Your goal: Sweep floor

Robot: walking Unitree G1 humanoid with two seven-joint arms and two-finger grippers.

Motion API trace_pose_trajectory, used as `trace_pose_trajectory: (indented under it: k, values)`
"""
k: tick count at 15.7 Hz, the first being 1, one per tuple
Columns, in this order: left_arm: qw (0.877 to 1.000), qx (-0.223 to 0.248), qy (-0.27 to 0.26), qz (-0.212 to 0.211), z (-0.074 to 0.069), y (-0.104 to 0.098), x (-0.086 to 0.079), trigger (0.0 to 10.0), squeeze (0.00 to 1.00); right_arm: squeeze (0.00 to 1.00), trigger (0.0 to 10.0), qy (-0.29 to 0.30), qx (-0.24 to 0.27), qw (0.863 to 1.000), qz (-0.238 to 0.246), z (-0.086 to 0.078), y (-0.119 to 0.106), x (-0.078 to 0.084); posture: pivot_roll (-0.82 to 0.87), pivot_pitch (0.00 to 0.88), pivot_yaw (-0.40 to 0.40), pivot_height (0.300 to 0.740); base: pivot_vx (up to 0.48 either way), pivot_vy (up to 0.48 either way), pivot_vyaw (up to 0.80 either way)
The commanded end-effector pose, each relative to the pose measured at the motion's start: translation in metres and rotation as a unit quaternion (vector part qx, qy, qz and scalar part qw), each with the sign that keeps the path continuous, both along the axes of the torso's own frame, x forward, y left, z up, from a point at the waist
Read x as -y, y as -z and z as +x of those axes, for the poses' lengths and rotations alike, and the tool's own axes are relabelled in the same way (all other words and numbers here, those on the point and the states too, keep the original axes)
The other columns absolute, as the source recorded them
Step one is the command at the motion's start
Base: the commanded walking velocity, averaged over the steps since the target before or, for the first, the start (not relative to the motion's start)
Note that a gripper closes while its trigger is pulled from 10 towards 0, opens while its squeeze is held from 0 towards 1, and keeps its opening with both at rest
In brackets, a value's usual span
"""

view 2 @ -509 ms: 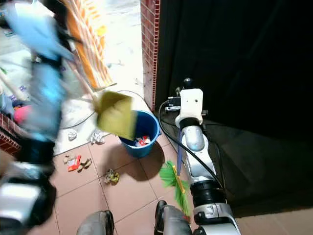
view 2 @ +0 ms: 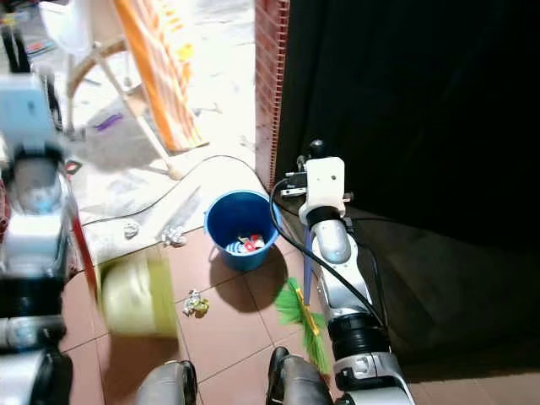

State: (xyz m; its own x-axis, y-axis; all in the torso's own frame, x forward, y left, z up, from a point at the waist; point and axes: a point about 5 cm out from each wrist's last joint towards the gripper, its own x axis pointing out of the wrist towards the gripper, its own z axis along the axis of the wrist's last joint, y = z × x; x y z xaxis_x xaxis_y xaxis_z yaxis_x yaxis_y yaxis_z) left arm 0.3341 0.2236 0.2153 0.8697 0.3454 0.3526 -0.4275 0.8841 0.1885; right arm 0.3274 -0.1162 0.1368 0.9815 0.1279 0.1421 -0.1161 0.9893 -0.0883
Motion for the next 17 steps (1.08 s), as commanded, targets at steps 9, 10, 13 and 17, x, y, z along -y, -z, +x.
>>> trace_pose_trajectory:
  k: [9,10,13,17]
  values:
    - [0.991,-0.026,-0.029,-0.125,0.016,0.046,0.033,10.0,0.00,0.00,10.0,-0.028,0.000,0.999,0.020,-0.005,0.000,-0.004,-0.05,0.127,0.008,0.740,0.000,0.000,0.00]
    - [0.991,-0.022,-0.026,-0.127,0.019,0.047,0.041,10.0,0.00,0.00,10.0,-0.028,-0.001,0.999,0.020,-0.008,0.001,-0.003,-0.06,0.130,0.010,0.740,0.000,0.000,0.00]
    - [0.991,-0.010,-0.038,-0.124,0.027,0.046,0.053,10.0,0.00,0.00,10.0,-0.025,-0.002,0.999,0.020,-0.011,0.002,-0.001,-0.08,0.140,0.018,0.740,0.000,0.000,0.00]
    - [0.991,0.016,0.002,-0.133,0.045,0.027,0.083,10.0,0.00,0.00,10.0,-0.024,0.001,0.999,0.022,-0.015,0.000,0.001,-0.10,0.147,0.022,0.740,0.000,0.000,0.00]
